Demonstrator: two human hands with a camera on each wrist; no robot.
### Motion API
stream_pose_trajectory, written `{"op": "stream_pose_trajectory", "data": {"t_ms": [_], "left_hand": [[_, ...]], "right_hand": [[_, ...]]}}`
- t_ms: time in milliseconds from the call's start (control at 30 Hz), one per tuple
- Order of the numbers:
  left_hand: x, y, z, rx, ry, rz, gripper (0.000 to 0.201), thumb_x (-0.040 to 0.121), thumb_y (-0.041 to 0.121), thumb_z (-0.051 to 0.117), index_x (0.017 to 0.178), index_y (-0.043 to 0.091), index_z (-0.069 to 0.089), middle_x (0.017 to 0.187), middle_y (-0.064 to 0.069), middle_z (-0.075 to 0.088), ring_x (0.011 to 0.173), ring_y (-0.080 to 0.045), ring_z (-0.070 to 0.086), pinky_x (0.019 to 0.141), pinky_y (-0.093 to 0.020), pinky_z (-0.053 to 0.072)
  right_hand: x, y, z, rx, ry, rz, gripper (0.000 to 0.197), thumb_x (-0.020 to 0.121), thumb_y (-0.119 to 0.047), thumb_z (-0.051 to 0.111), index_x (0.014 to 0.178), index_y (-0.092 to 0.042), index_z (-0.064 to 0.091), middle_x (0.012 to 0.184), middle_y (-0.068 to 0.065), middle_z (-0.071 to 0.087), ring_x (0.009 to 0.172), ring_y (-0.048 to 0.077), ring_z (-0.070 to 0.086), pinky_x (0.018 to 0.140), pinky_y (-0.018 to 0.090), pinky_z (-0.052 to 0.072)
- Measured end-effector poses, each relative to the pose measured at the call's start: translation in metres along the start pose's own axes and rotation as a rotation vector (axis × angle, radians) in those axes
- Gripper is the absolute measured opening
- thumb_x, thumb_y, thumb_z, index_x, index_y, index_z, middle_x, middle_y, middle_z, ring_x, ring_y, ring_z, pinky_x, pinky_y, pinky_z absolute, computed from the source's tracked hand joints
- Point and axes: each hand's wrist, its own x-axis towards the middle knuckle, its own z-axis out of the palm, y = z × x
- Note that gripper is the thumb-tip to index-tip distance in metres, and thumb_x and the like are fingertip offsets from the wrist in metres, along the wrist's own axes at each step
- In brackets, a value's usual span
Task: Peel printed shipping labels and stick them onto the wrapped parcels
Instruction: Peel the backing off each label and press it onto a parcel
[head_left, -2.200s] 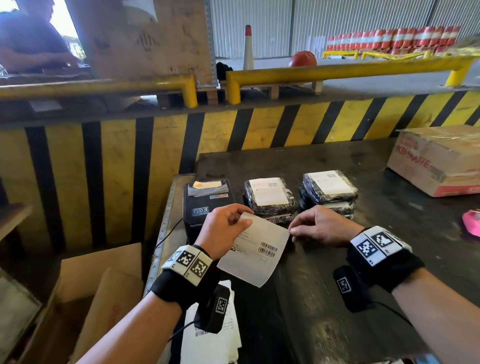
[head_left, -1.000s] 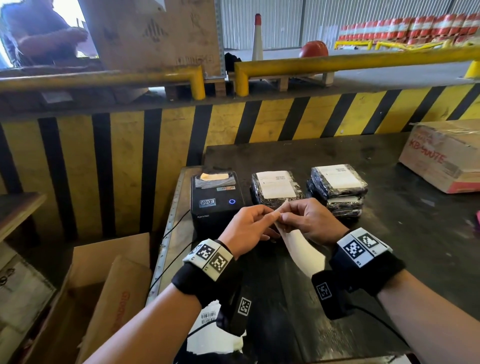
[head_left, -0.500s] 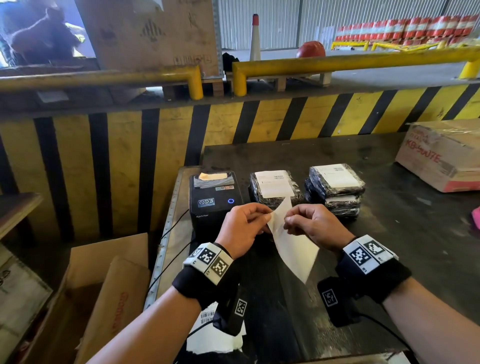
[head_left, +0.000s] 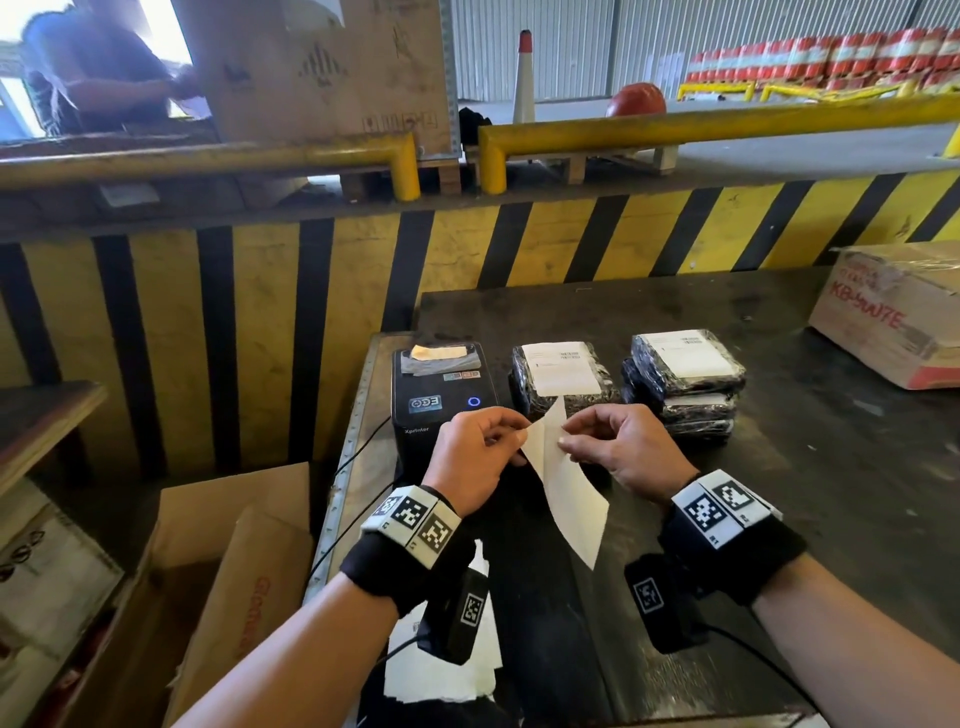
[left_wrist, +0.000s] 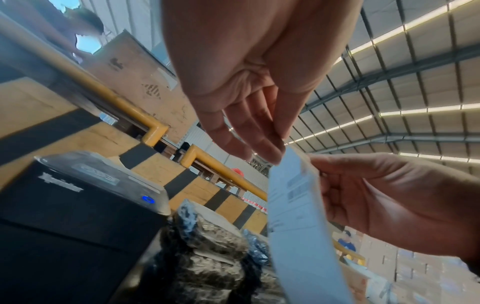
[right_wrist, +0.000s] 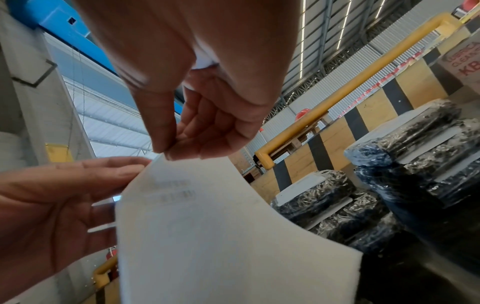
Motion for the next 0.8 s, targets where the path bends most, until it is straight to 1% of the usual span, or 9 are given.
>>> {"op": "stream_pose_trajectory", "data": {"t_ms": [67,167,233,467,533,633,667,733,800], "left_hand": [[-0.002,-0.009,-0.007,0.045,0.020,-0.022,0.014,0.090,0.007,0.061,0.096,0.016,0.069,0.083,-0.001,0.070,0.068,-0.009,0.067,0.072,-0.027,0.058],[-0.004,-0.023,-0.021,0.129,0.040,-0.036,0.014,0.090,0.007,0.061,0.099,0.013,0.069,0.080,0.004,0.069,0.062,-0.003,0.064,0.066,-0.016,0.054],[-0.003,-0.032,-0.028,0.167,0.060,-0.057,0.014,0.090,0.006,0.061,0.100,0.011,0.069,0.082,0.002,0.069,0.059,-0.001,0.063,0.063,-0.012,0.052],[-0.009,-0.057,-0.057,0.242,0.181,-0.144,0.016,0.090,0.006,0.060,0.104,0.006,0.068,0.088,-0.006,0.069,0.062,-0.005,0.064,0.063,-0.014,0.052],[-0.010,-0.066,-0.072,0.231,0.234,-0.203,0.016,0.090,0.007,0.061,0.104,0.005,0.068,0.087,-0.006,0.069,0.065,-0.008,0.066,0.066,-0.019,0.055],[-0.012,-0.077,-0.093,0.208,0.318,-0.302,0.017,0.090,0.009,0.061,0.105,0.008,0.069,0.089,-0.007,0.071,0.069,-0.014,0.068,0.073,-0.030,0.059],[-0.013,-0.080,-0.100,0.210,0.352,-0.331,0.016,0.091,0.010,0.061,0.105,0.010,0.069,0.090,-0.007,0.071,0.069,-0.013,0.068,0.075,-0.032,0.059],[-0.018,-0.085,-0.114,0.228,0.415,-0.372,0.016,0.091,0.012,0.060,0.104,0.011,0.069,0.090,-0.005,0.069,0.070,-0.009,0.065,0.074,-0.031,0.058],[-0.024,-0.089,-0.126,0.253,0.439,-0.391,0.015,0.092,0.013,0.060,0.104,0.011,0.069,0.090,-0.005,0.068,0.071,-0.008,0.064,0.068,-0.026,0.054]], "right_hand": [[-0.001,0.007,-0.003,-0.037,0.023,0.012,0.008,0.078,-0.004,0.072,0.086,-0.006,0.069,0.073,0.004,0.069,0.064,0.013,0.064,0.065,0.018,0.054],[-0.004,0.022,-0.009,-0.087,0.047,0.051,0.007,0.079,-0.007,0.072,0.084,-0.011,0.069,0.073,0.001,0.070,0.062,0.008,0.064,0.062,0.015,0.052],[-0.006,0.030,-0.011,-0.117,0.074,0.071,0.008,0.079,-0.009,0.073,0.085,-0.012,0.069,0.076,0.002,0.070,0.066,0.010,0.065,0.065,0.017,0.053],[-0.009,0.058,-0.029,-0.189,0.258,0.106,0.008,0.078,-0.013,0.074,0.086,-0.014,0.072,0.082,0.004,0.071,0.073,0.014,0.063,0.061,0.011,0.048],[-0.008,0.062,-0.036,-0.194,0.315,0.116,0.009,0.077,-0.013,0.075,0.085,-0.013,0.072,0.082,0.006,0.070,0.072,0.015,0.062,0.059,0.010,0.046],[-0.007,0.066,-0.047,-0.181,0.363,0.133,0.008,0.078,-0.011,0.074,0.085,-0.013,0.070,0.081,0.009,0.069,0.057,-0.003,0.059,0.053,0.003,0.043],[-0.008,0.066,-0.050,-0.174,0.371,0.136,0.009,0.078,-0.009,0.073,0.086,-0.012,0.070,0.081,0.009,0.068,0.053,-0.006,0.057,0.052,0.001,0.042],[-0.007,0.066,-0.058,-0.203,0.376,0.143,0.011,0.079,-0.007,0.072,0.089,-0.009,0.070,0.075,0.006,0.067,0.051,-0.004,0.057,0.049,0.001,0.040],[-0.007,0.066,-0.064,-0.244,0.382,0.137,0.011,0.078,-0.008,0.073,0.089,-0.009,0.071,0.069,-0.002,0.064,0.048,-0.008,0.056,0.048,0.001,0.040]]}}
